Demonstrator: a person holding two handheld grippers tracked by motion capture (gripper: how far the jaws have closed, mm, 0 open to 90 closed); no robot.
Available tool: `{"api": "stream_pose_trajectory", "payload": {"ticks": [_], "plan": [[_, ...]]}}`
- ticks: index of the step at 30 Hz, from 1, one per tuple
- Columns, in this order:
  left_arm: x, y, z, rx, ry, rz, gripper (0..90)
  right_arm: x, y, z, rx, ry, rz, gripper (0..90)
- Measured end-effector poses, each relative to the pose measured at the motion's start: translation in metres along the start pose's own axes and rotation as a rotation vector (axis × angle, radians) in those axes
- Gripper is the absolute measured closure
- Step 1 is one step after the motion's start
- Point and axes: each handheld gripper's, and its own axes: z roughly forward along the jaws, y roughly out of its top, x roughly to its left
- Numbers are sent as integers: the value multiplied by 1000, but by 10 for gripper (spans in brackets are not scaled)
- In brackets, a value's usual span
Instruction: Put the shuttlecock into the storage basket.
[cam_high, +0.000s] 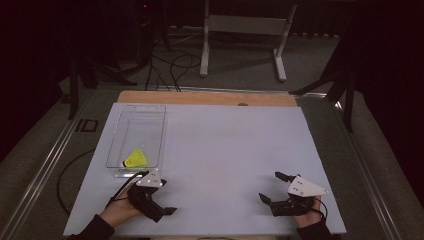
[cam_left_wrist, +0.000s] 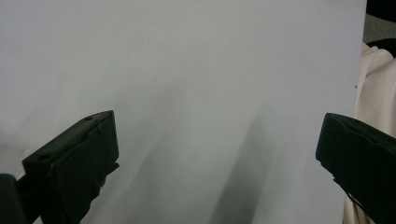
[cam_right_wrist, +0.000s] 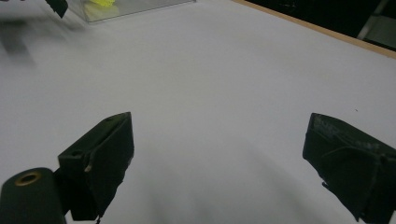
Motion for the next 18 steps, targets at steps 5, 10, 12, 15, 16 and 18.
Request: {"api": "stream_pose_trajectory", "payload": {"ticks": [5, 10, 12, 15, 16, 18], "plan": [[1, -11, -7, -41, 19, -45, 1, 0, 0, 0, -1, -1, 0, 91], [0, -19, -10, -41, 62, -68, 1, 0, 0, 1, 1, -1, 2, 91], [0, -22, -11, -41, 77, -73, 1, 0, 0, 0, -1, -1, 2, 91], [0, -26, -13, -54, 89, -89, 1, -1, -1, 0, 1, 0, 1, 91], [-1, -27, -13, -57, 89, -93, 1, -1, -1, 0, 1, -2, 3, 91], [-1, -30, -13, -68, 97, -94, 1, -1, -1, 0, 2, 0, 4, 91]]}}
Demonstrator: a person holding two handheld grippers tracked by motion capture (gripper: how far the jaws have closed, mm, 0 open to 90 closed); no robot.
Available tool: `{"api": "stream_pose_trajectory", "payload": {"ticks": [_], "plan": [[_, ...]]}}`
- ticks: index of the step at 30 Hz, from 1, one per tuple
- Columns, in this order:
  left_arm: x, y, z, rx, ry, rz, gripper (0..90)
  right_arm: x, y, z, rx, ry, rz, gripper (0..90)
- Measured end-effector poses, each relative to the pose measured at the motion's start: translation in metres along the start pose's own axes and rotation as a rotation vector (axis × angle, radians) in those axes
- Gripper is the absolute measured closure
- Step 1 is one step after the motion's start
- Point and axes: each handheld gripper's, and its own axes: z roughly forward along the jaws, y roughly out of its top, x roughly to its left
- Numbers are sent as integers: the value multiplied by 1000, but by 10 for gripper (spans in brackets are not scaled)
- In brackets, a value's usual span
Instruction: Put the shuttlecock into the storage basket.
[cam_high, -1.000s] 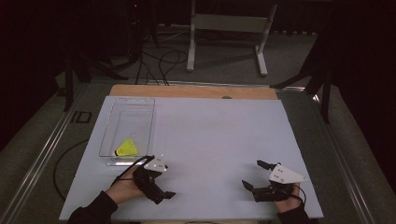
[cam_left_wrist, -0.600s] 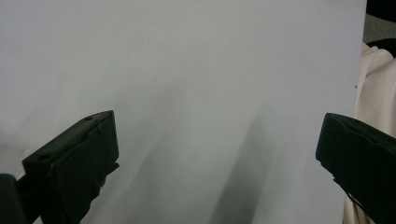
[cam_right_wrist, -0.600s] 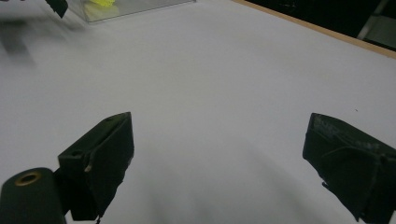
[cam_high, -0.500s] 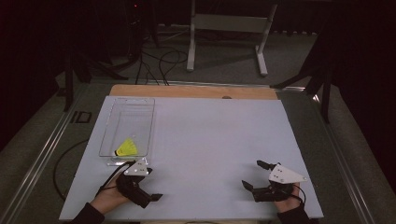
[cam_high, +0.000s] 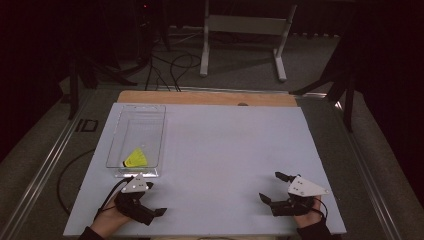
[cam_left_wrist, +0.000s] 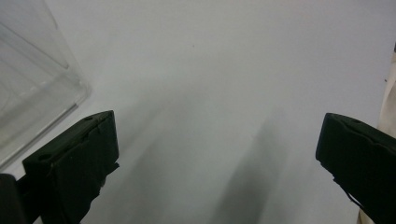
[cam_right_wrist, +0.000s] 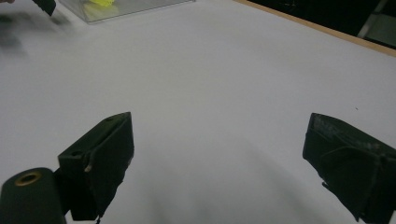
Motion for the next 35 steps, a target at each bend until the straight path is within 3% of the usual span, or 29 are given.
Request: {"api": "stream_pose_trajectory", "payload": {"ticks": [9, 16, 21, 35], "plan": [[5, -4, -2, -40, 31, -23, 1, -1, -1, 0, -3, 3, 9, 91], [2, -3, 1, -44, 98, -31, 1, 0, -1, 0, 2, 8, 11, 91], [4, -4, 2, -69, 97, -50, 1, 0, -1, 0, 5, 7, 10, 91], [5, -5, 3, -77, 96, -63, 1, -1, -1, 1, 5, 6, 7, 91]]}}
